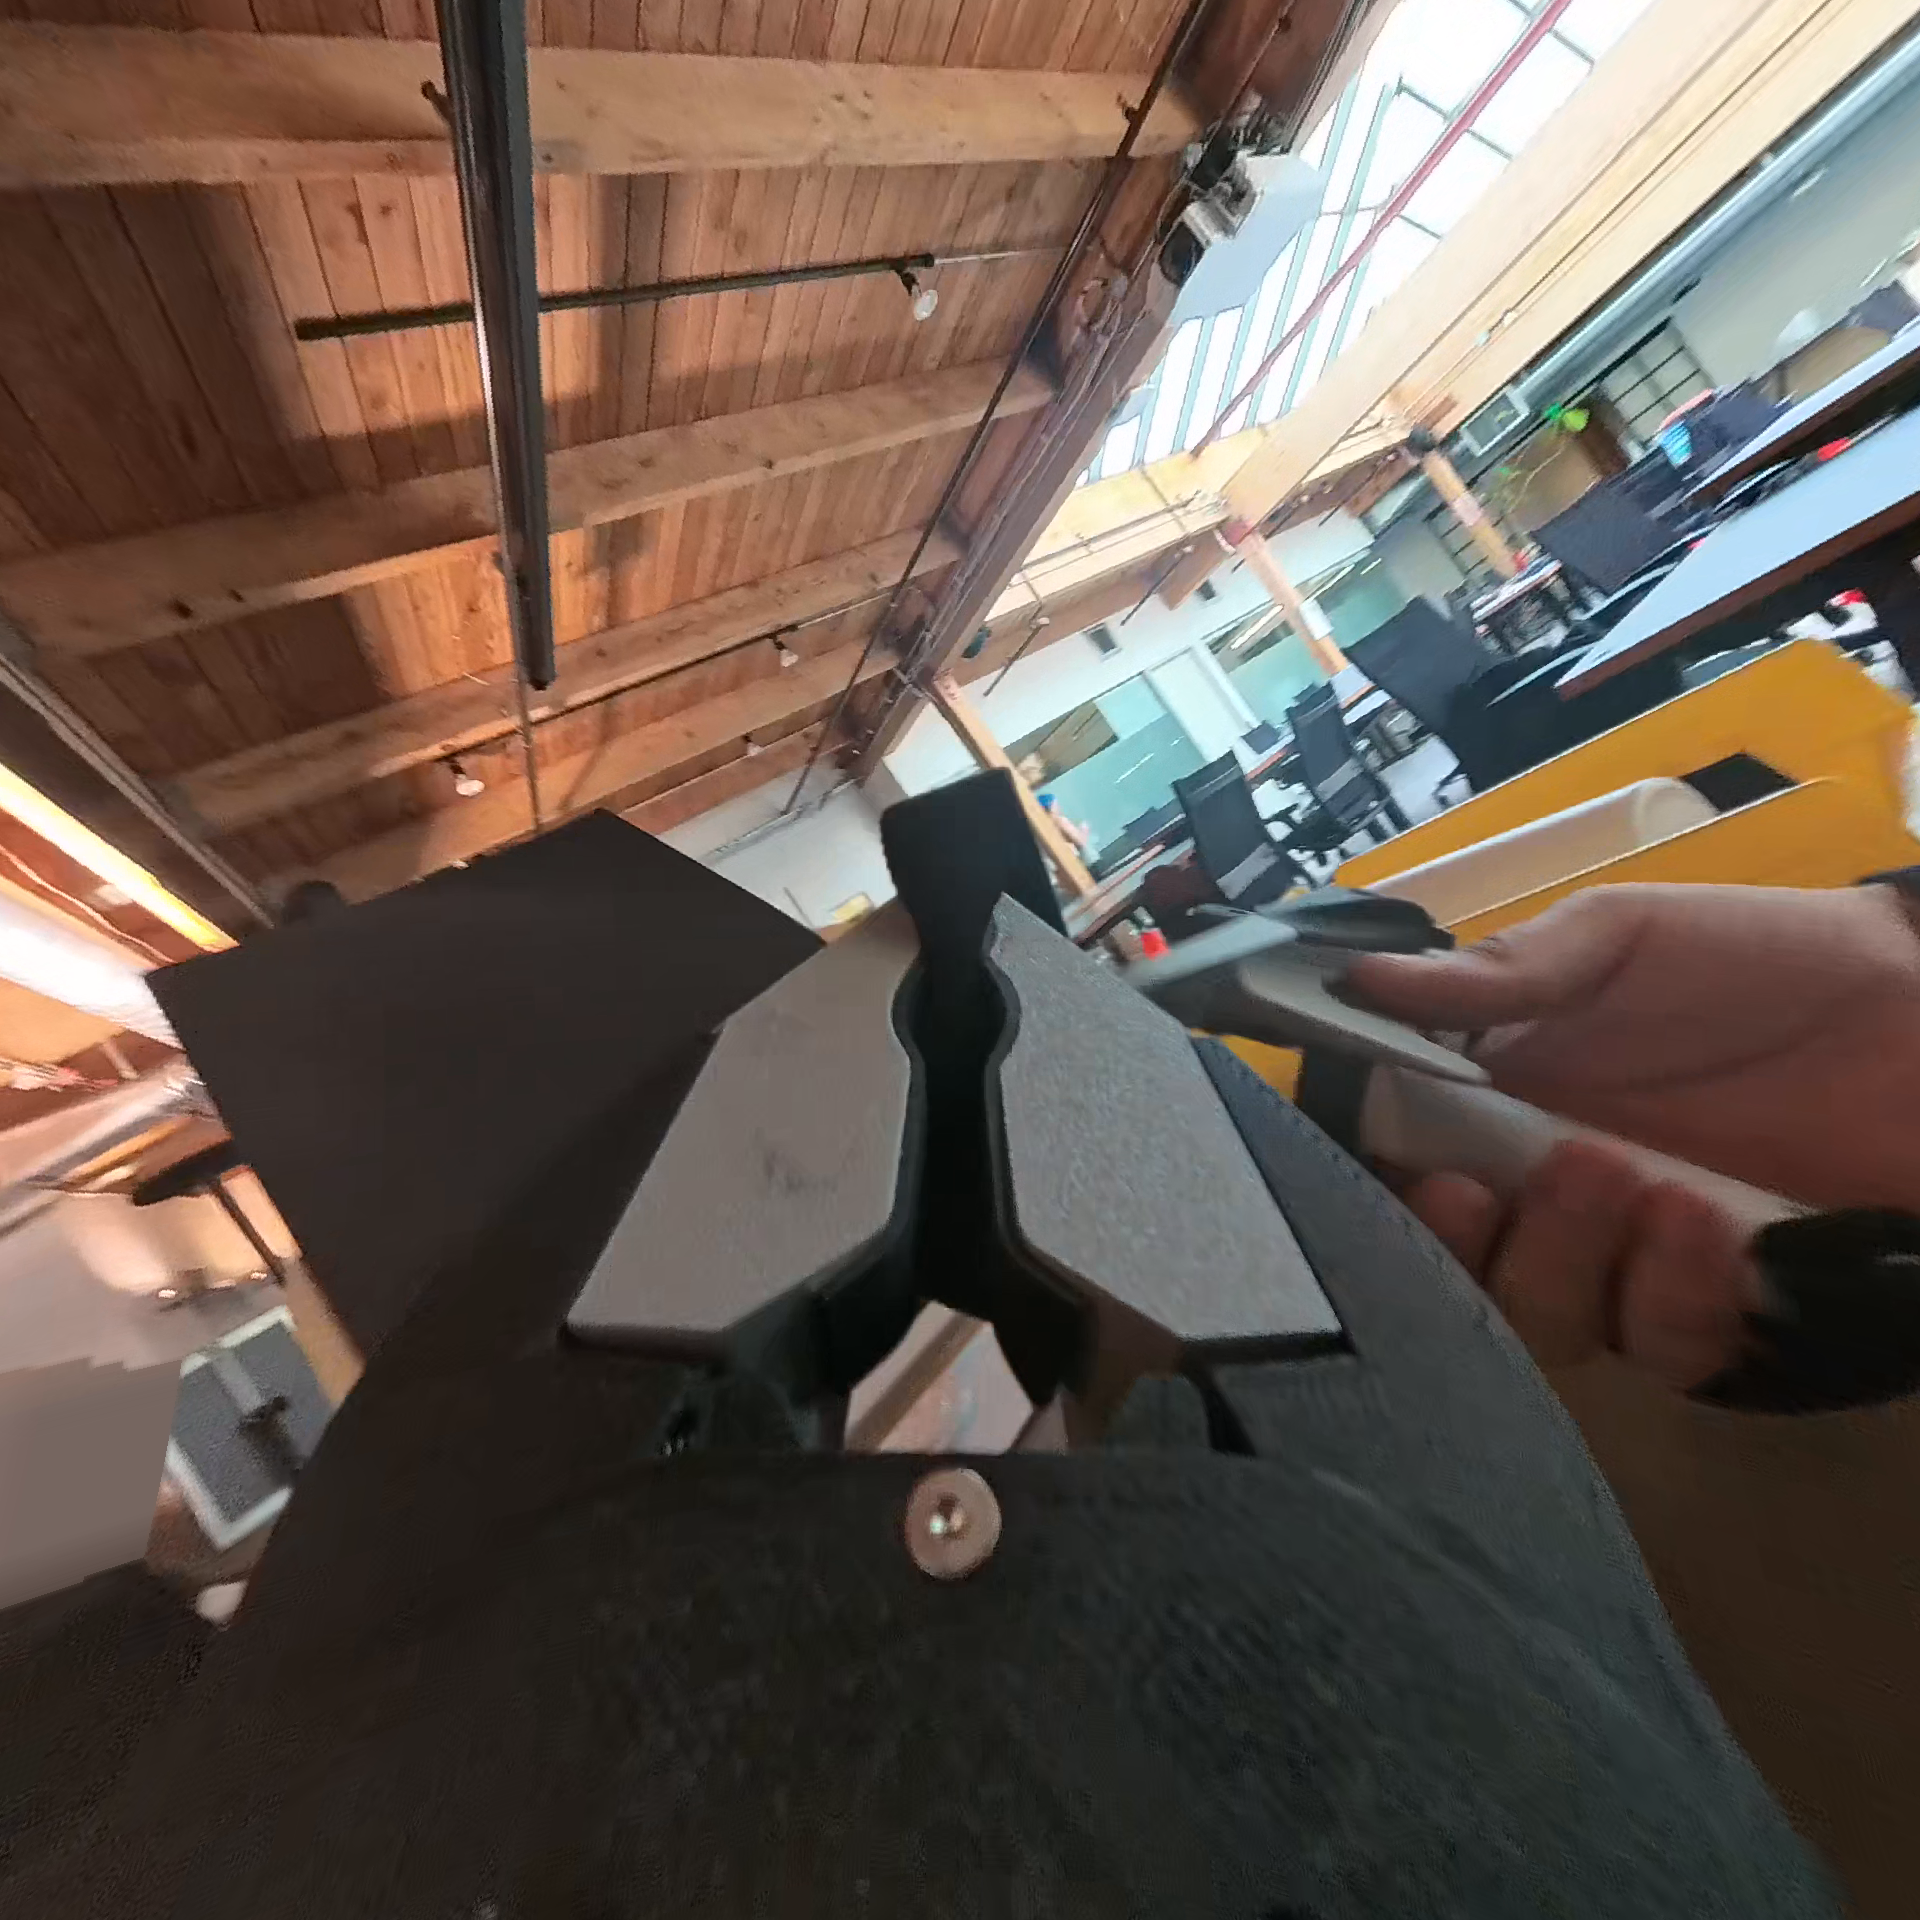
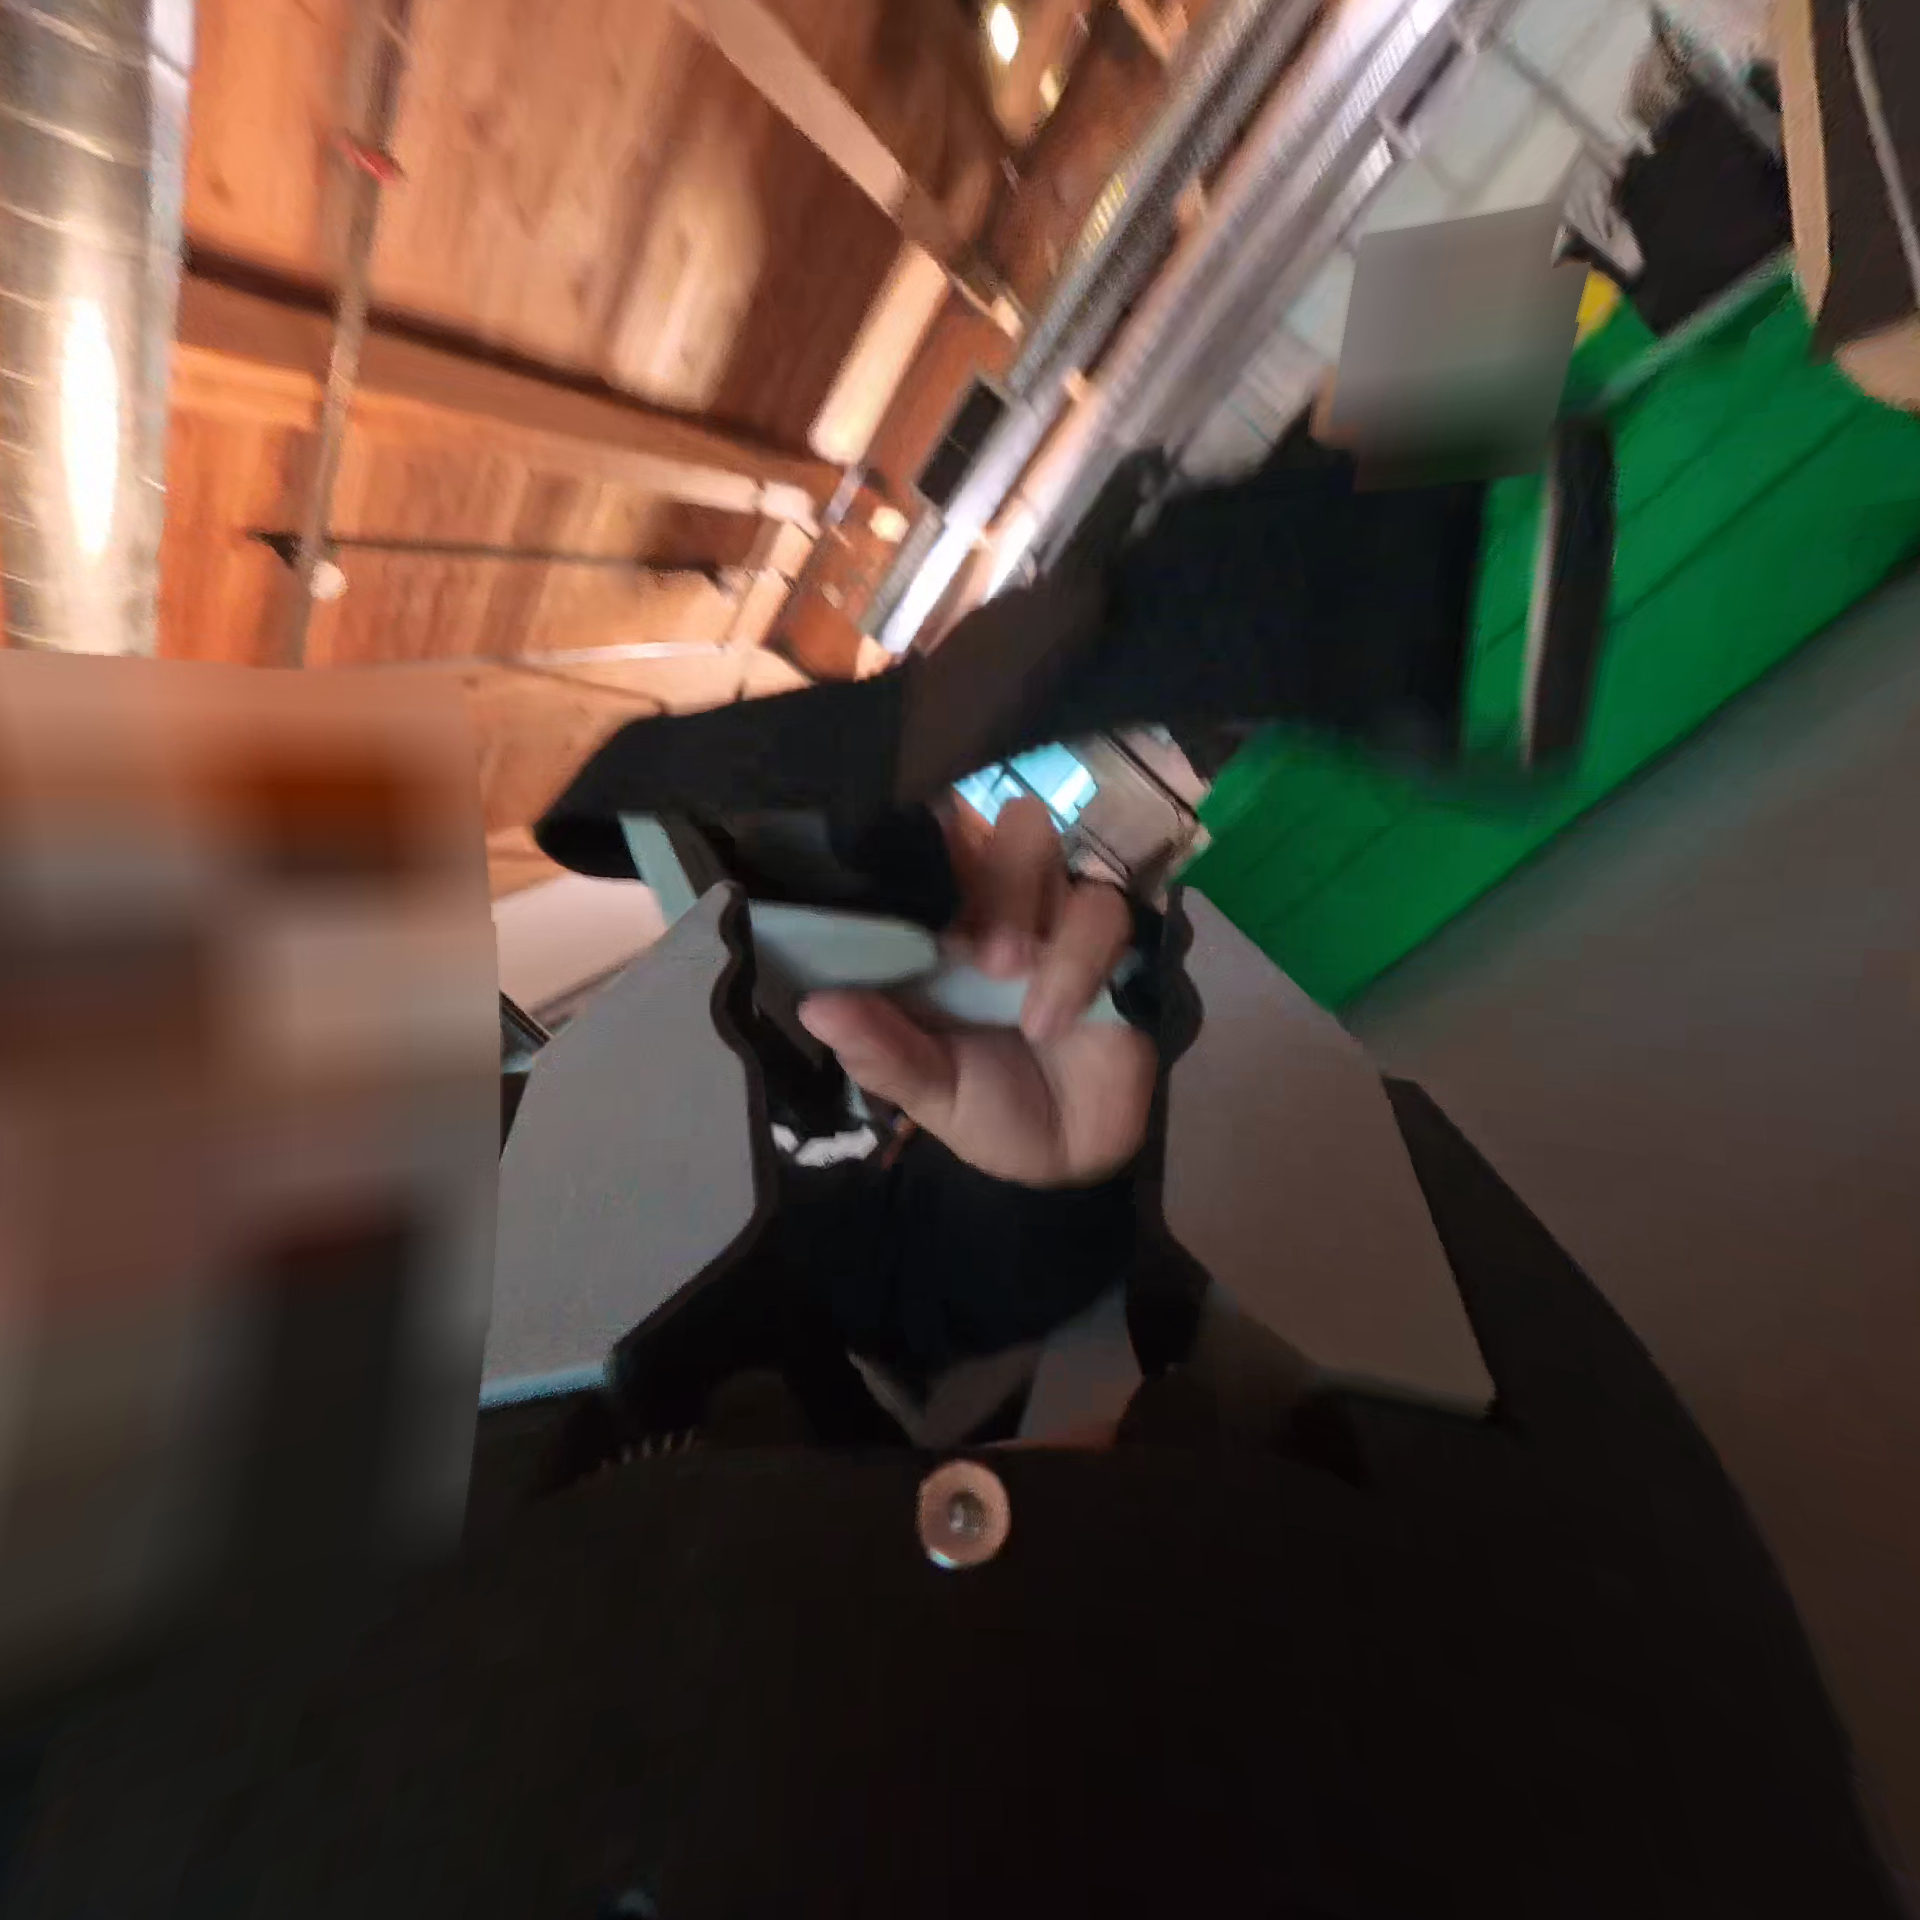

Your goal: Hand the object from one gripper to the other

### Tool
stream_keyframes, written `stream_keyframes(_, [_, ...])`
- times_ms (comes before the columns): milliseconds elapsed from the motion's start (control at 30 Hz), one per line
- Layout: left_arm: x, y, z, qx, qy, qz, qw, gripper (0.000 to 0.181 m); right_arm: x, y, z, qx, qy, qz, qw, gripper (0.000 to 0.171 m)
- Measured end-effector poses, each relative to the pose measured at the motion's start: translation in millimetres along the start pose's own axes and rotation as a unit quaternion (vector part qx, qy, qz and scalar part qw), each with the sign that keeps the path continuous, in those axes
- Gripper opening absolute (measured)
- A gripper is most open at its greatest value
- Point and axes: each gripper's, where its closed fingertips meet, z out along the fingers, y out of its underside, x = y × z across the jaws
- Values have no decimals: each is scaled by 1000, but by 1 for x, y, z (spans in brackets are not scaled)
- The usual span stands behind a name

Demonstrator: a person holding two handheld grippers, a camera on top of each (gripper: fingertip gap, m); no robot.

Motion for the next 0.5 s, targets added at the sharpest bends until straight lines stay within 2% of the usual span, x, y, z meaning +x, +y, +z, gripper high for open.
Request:
stream_keyframes(67, [5, 3, 2, -8, 8, -12, 1000, 0, -15, -17, -7, 40, -31, -13, 999, 70])
stream_keyframes(200, [12, 18, 5, -37, 19, -11, 999, 0, -28, -39, -23, 88, -38, -30, 995, 56])
stream_keyframes(267, [15, 33, 9, -74, 20, -21, 997, 0, -26, -43, -27, 93, -32, -18, 995, 47])
stream_keyframes(400, [31, 40, 8, -70, 64, -11, 995, 1, -9, -43, -34, 95, 4, -7, 995, 28])
stream_keyframes(467, [38, 47, 9, -85, 79, -16, 993, 1, -14, -48, -39, 109, -22, 18, 994, 15])
stream_keyframes(500, [40, 50, 9, -92, 86, -27, 992, 1, -15, -50, -41, 115, -27, 23, 993, 3])
